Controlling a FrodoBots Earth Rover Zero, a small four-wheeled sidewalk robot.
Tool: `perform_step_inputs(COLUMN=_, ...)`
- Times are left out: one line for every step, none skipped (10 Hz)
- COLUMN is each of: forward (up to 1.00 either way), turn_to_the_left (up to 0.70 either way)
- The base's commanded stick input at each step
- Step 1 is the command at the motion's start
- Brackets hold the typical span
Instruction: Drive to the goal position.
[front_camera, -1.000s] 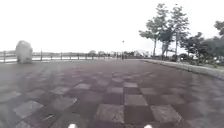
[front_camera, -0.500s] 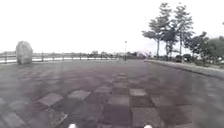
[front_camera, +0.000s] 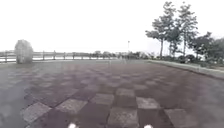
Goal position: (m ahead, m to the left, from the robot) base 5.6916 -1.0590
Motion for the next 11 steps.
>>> perform_step_inputs(forward=0.85, turn_to_the_left=0.01)
perform_step_inputs(forward=0.85, turn_to_the_left=0.01)
perform_step_inputs(forward=0.85, turn_to_the_left=0.00)
perform_step_inputs(forward=0.85, turn_to_the_left=-0.29)
perform_step_inputs(forward=0.85, turn_to_the_left=-0.33)
perform_step_inputs(forward=0.85, turn_to_the_left=-0.33)
perform_step_inputs(forward=0.85, turn_to_the_left=-0.33)
perform_step_inputs(forward=0.85, turn_to_the_left=-0.33)
perform_step_inputs(forward=0.85, turn_to_the_left=-0.33)
perform_step_inputs(forward=0.85, turn_to_the_left=-0.33)
perform_step_inputs(forward=0.85, turn_to_the_left=-0.31)
